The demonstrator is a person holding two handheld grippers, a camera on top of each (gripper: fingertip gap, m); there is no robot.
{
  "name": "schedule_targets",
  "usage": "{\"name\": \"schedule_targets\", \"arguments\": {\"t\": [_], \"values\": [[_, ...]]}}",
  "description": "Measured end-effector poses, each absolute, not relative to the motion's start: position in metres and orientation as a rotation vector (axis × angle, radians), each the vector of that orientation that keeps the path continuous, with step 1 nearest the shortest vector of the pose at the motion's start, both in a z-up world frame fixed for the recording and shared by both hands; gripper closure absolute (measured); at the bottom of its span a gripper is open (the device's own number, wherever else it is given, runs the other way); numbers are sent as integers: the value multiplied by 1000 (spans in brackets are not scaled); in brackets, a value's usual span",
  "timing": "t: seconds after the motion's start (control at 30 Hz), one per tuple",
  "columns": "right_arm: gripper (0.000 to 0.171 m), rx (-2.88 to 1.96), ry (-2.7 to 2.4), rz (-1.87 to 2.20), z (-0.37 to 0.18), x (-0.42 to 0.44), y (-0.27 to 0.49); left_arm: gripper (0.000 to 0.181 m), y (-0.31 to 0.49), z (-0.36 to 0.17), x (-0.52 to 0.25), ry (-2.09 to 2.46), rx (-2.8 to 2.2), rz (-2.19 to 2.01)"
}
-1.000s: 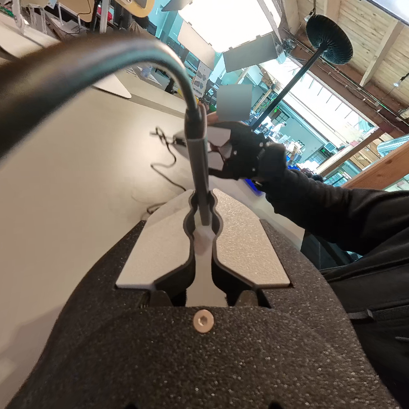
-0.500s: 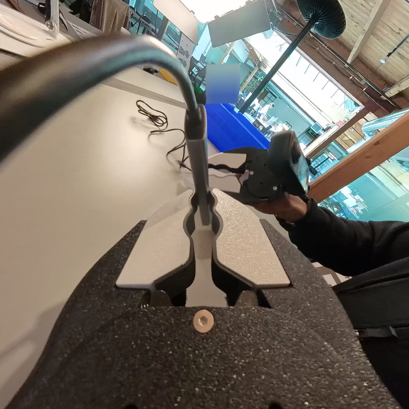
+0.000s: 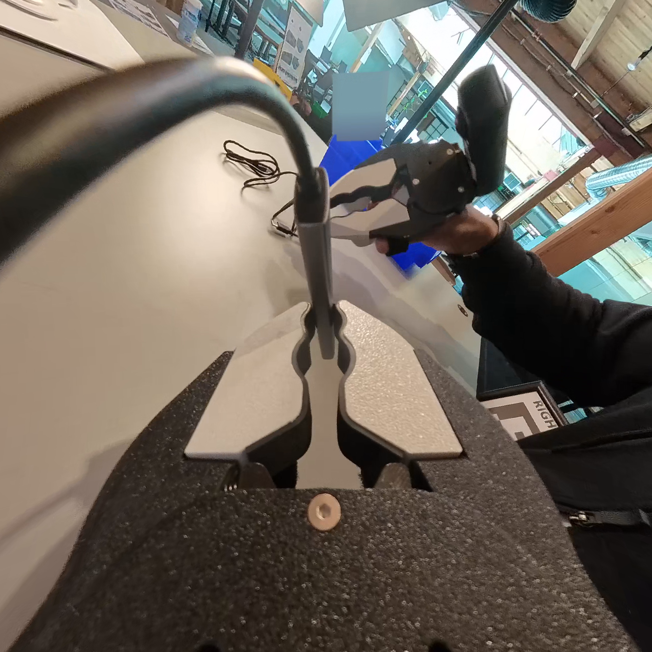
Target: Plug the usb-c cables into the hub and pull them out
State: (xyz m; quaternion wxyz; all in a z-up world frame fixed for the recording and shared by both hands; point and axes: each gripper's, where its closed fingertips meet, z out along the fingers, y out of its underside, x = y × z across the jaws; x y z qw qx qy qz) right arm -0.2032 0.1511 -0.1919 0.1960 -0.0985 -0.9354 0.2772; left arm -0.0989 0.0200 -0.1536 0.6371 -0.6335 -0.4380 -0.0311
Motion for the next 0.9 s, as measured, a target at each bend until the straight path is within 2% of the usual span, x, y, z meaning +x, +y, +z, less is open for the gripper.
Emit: {"name": "schedule_targets", "arguments": {"t": [0.17, 0.43, 0.5, 0.63, 0.83, 0.9], "values": [[157, -505, -2780, 706, -214, -216, 147, 171, 20, -154, -101, -1006, -1454, -73], [141, -705, -2851, 573, -236, -229, 163, 171, 20, -160, -103, -1019, -1454, -92], [143, -757, -2866, 613, -237, -228, 163, 171, 22, -160, -105, -1014, -1460, -102], [160, -759, -2862, 697, -237, -222, 160, 171, 27, -160, -110, -999, -1471, -141], [161, -693, -2738, 845, -235, -209, 153, 171, 34, -168, -128, -1001, -1525, -163], [150, -673, -2696, 873, -232, -206, 154, 171, 38, -171, -133, -998, -1544, -170]]}}
